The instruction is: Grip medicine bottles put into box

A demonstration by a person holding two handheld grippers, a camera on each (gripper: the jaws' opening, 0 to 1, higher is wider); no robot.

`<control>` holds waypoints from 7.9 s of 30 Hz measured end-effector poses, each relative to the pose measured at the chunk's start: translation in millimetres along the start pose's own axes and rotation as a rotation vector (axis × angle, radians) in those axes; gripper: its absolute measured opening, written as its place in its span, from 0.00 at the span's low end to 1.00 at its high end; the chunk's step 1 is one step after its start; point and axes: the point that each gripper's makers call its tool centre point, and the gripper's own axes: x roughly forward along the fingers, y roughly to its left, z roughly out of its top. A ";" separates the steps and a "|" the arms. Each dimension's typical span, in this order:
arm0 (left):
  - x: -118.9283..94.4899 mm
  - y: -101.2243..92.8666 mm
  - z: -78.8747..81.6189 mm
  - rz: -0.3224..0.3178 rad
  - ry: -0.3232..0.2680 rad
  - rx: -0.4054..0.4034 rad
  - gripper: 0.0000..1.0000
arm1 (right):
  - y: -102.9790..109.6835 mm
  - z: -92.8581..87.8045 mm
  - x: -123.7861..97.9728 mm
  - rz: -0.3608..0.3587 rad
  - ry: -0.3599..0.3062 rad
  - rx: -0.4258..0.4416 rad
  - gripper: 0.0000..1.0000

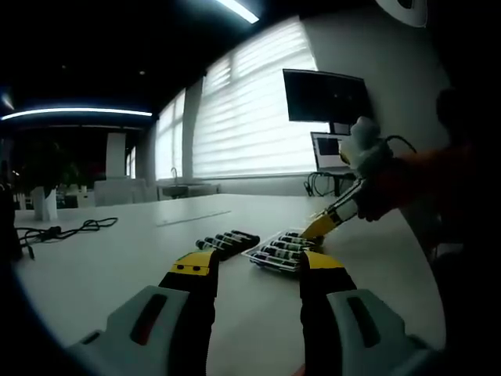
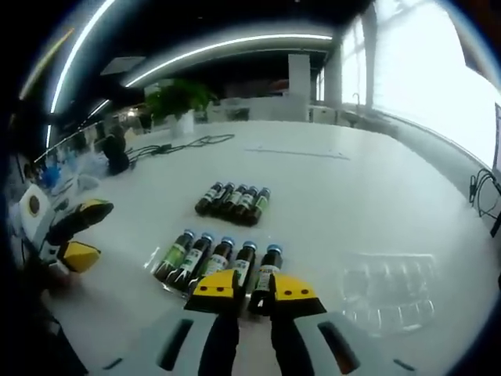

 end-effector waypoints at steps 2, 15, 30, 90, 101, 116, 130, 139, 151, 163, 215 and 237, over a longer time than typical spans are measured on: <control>0.0 -0.1 -0.1 0.000 0.001 0.001 0.34 | -0.9 3.7 -1.8 0.002 -0.022 0.001 0.14; 0.5 -0.8 -1.0 -0.003 0.006 0.005 0.34 | -2.7 4.5 -10.3 0.076 -0.030 0.001 0.01; 0.4 0.3 -1.7 0.002 0.008 0.011 0.34 | -3.7 26.6 -16.3 0.064 -0.109 0.044 0.00; -4.4 -6.0 8.2 -0.044 -0.047 -0.024 0.34 | -7.9 52.6 107.6 0.139 0.396 -0.052 0.13; -3.4 -7.1 7.6 -0.051 -0.044 -0.025 0.34 | -9.2 46.6 106.6 0.126 0.404 -0.067 0.08; -2.0 -7.3 5.1 -0.047 -0.031 -0.014 0.34 | -25.1 64.2 89.3 0.104 0.282 -0.005 0.07; -1.6 -8.1 3.4 -0.046 -0.022 -0.002 0.34 | -41.9 71.4 23.8 0.047 0.082 0.141 0.07; -1.4 -6.0 3.3 -0.033 -0.020 -0.001 0.34 | -62.9 62.0 -13.4 -0.019 0.024 0.204 0.07; -0.4 -7.0 2.1 -0.033 -0.010 -0.002 0.33 | -82.3 16.4 -26.8 -0.076 0.035 0.259 0.07; 0.5 -6.3 -1.8 -0.021 0.011 0.017 0.33 | -88.1 -11.7 -17.1 -0.087 0.086 0.266 0.08; 1.1 -4.6 -3.2 -0.013 0.016 0.022 0.33 | -81.4 -14.0 -24.6 -0.166 0.079 0.012 0.00; 0.2 -5.1 -2.0 -0.015 0.012 0.021 0.33 | -83.5 -4.3 -24.9 -0.165 0.038 0.046 0.00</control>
